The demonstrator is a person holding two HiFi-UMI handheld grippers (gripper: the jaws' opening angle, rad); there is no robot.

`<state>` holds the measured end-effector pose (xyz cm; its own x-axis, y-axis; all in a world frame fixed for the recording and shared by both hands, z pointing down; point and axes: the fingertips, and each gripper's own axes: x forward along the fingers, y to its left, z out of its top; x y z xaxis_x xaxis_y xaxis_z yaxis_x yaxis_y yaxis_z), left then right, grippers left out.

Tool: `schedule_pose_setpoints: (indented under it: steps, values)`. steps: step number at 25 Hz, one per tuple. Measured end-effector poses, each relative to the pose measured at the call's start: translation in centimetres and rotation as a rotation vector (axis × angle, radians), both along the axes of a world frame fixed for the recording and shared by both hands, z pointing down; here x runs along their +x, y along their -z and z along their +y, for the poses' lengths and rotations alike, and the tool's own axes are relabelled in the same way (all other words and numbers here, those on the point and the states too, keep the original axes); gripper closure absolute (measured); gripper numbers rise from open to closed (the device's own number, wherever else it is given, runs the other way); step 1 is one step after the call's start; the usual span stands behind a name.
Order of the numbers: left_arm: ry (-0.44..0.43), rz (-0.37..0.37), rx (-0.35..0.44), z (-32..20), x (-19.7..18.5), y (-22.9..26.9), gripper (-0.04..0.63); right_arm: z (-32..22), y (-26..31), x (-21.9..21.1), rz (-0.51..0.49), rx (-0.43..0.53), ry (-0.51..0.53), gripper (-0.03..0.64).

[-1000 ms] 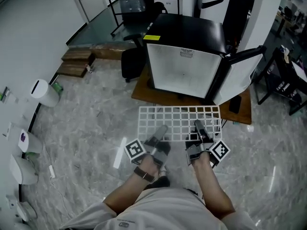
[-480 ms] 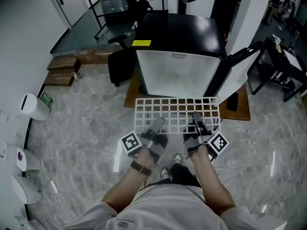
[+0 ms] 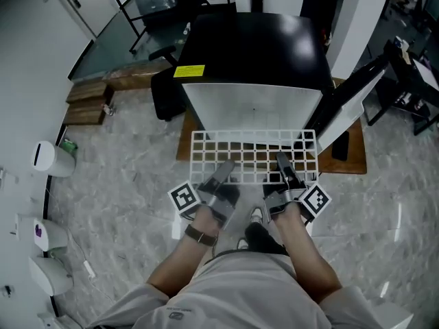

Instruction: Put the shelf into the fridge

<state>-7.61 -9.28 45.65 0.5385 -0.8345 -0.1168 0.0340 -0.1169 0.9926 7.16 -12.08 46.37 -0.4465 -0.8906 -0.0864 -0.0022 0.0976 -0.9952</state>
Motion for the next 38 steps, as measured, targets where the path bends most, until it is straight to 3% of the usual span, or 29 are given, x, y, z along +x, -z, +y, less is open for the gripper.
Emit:
schedule_pose_setpoints:
  steps: [7,14,23,38]
  values:
    - [-0.008,-0.016,-0.034,-5.1,-1.3,-1.1,0.568,-4.9,-1.4,-1.5,-0.01,-0.043,0.022,0.569]
    - [-0.091,0.001,-0.032,-9.9,-1.8,-3.6,0.568,-8.3,-3.6,-2.0,0.018,-0.049,-0.032,0.569]
    - [-0.173,0.043,-0.052,-9.3,-1.5,-3.7,0.568,-6.8,-3.6,-1.6,0.067,-0.027,-0.108,0.569]
    - [-0.145,0.021,-0.079,-10.0,-1.9,-4.5,0.568,-8.0,-4.4,-2.1,0.01,-0.032,-0.083,0.569]
